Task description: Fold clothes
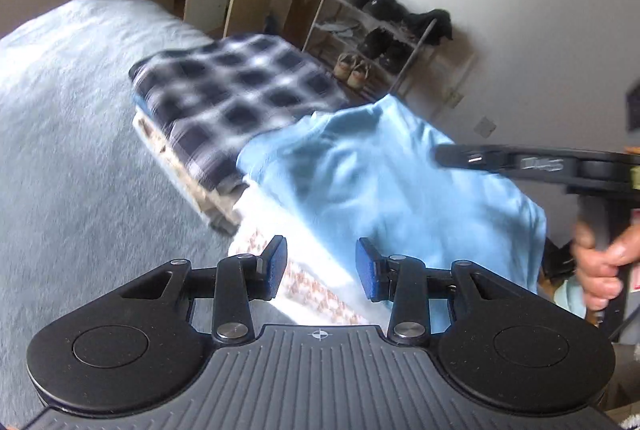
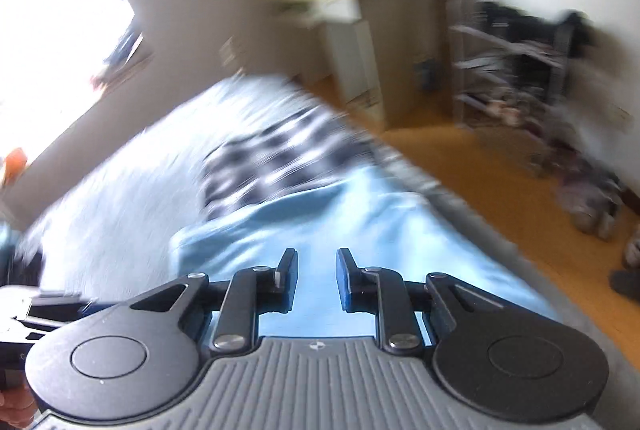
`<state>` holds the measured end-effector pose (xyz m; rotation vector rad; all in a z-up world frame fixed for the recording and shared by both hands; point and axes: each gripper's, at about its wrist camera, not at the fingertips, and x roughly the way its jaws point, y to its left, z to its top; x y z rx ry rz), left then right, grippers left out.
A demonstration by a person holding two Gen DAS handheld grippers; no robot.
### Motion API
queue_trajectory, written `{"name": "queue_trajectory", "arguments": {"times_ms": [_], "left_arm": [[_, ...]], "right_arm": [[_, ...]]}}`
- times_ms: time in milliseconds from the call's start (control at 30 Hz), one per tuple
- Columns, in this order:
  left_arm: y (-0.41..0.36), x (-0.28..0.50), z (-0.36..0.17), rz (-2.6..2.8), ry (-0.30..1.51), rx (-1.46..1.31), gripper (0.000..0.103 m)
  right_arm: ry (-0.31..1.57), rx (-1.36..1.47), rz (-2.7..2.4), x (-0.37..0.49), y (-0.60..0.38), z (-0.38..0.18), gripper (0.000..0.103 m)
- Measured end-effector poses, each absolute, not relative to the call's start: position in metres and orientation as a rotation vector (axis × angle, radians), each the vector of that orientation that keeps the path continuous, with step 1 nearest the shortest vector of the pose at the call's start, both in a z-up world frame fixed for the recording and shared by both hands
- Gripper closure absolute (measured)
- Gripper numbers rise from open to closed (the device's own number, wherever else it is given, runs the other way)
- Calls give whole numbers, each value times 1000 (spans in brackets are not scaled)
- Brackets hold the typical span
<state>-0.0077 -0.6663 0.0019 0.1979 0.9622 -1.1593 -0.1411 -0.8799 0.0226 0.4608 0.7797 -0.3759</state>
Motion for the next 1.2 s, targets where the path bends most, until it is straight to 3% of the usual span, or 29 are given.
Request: {"name": "queue_trajectory", "arguments": {"times_ms": [200, 333, 467, 700, 800, 933, 1200], "left_arm": [[-689, 2, -13, -1227, 909, 239, 66], [-666, 13, -13, -1214, 936, 189, 66], [-659, 15, -1, -1221, 868, 222, 66], [-699, -6, -9, -1360, 804, 361, 65], [-707, -9, -32, -1322, 826, 497, 65], [-694, 11, -30, -1258, 899, 388, 66], [-702, 29, -36, -1193, 968, 362, 66]], "right_arm": [[906, 554, -397, -68, -890, -20, 80], [878, 541, -372, -39, -890, -21, 80], [707, 685, -394, -63, -914, 3, 80], [890, 740, -586, -74, -963, -22, 81], [807, 738, -753, -84, -968, -25, 82], [711, 777, -701, -119, -956, -3, 81], [906, 358, -249, -151, -834, 9, 81]]}}
